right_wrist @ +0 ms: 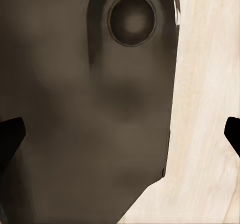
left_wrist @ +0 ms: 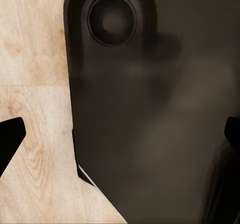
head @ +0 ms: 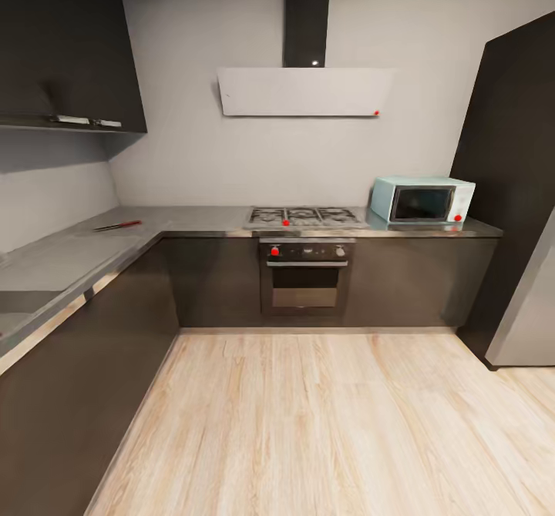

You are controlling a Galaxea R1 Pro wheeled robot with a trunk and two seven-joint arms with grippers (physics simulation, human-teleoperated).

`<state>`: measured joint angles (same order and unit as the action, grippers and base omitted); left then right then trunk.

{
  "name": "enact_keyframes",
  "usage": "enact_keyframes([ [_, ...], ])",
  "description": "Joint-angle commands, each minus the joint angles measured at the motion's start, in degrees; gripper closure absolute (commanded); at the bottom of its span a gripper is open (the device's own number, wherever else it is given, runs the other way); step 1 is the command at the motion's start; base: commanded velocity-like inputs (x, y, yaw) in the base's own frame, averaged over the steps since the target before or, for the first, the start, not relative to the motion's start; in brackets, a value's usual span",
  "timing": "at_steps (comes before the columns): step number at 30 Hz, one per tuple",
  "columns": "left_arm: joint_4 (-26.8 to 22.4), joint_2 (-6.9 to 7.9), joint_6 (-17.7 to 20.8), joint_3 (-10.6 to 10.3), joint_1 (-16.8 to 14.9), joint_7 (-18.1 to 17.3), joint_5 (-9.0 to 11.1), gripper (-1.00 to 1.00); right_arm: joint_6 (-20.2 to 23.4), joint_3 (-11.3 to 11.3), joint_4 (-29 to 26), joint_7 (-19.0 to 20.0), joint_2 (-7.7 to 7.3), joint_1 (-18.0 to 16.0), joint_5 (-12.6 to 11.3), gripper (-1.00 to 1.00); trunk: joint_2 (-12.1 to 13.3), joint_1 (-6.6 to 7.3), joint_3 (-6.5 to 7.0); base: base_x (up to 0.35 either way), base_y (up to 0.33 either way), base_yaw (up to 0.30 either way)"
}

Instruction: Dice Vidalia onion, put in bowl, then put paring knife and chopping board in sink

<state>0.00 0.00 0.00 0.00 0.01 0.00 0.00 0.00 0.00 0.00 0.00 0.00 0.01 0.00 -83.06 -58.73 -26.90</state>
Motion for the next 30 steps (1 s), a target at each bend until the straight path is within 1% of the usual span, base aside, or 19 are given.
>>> enact_keyframes([
  [1,0.0,0.0,0.0,0.0,0.0,0.0,0.0,-1.0,0.0,0.0,0.0,0.0,0.0,0.0,0.0,-1.0,0.0,0.0,-0.03,0.0,0.0,0.0],
  [3,0.1,-0.09,-0.1,0.1,0.1,-0.3,-0.1,-1.0,-0.1,0.2,-0.1,-0.1,-0.65,-0.1,-0.1,-1.0,0.0,0.0,-0.03,0.0,0.0,0.0],
  [6,0.0,-0.09,-0.1,0.1,0.1,-0.3,-0.1,-1.0,-0.1,0.2,-0.1,-0.1,-0.79,-0.1,-0.1,-1.0,0.0,0.0,-0.03,0.0,0.0,0.0],
  [13,0.1,0.65,-0.1,0.1,0.0,-0.3,-0.1,-1.0,0.1,0.3,-1.4,-0.1,1.41,-0.3,-0.1,-1.0,0.0,0.0,-0.03,0.0,0.0,0.0],
  [22,0.1,1.04,-0.1,0.1,0.0,-0.3,-0.1,-1.0,0.0,0.1,-2.4,-0.1,1.33,-0.3,-0.1,-1.0,0.0,0.0,-0.03,0.0,0.0,0.0],
  [30,0.0,1.05,-0.1,0.1,0.1,-0.3,-0.1,-1.0,-2.6,0.1,-4.8,-0.1,1.39,-0.3,-0.1,-1.0,0.0,0.0,-0.03,0.0,0.0,0.0],
])
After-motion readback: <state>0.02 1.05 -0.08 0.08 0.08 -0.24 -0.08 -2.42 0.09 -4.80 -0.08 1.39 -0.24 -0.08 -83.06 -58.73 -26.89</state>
